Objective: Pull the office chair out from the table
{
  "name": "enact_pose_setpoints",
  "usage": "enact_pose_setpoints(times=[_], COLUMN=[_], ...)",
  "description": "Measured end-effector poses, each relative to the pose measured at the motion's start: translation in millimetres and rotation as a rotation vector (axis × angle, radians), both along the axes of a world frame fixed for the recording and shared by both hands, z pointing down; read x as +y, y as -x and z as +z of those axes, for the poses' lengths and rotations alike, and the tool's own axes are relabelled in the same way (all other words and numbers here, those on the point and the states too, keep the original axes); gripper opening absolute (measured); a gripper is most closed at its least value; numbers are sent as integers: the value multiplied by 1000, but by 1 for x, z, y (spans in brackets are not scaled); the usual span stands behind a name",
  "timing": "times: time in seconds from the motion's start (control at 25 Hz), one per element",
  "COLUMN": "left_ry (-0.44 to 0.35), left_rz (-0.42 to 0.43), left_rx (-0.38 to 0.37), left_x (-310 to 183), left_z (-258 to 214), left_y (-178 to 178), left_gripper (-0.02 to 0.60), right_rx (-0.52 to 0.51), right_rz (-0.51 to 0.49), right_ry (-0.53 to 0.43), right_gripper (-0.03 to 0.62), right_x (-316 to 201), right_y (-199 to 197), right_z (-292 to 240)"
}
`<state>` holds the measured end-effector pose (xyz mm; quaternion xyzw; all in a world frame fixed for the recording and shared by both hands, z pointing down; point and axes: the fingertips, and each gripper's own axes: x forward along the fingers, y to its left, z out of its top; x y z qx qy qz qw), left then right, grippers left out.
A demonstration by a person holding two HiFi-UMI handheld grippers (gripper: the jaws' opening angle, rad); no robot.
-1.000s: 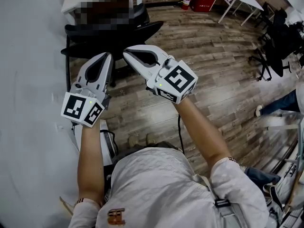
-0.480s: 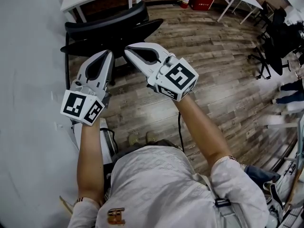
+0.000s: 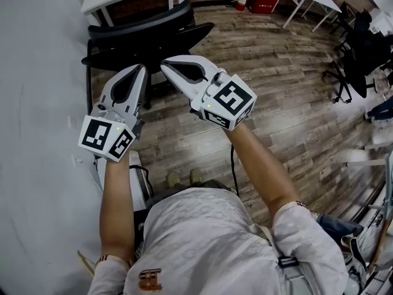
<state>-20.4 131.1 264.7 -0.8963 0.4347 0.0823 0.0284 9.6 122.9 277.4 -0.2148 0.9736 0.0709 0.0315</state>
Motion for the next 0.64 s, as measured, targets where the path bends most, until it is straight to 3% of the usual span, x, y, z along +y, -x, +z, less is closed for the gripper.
enact_pose_setpoints(times=[0.64], left_ry=[5], left_rz=[7], left_rx=[-9], left_x=[-4], left_z=[-1], left_y=[4], left_gripper=[0], right_rx=[-13], right_rz=[-9], right_ry=[5], right_gripper=[0], right_x=[-4], right_y=[5], right_z=[-4])
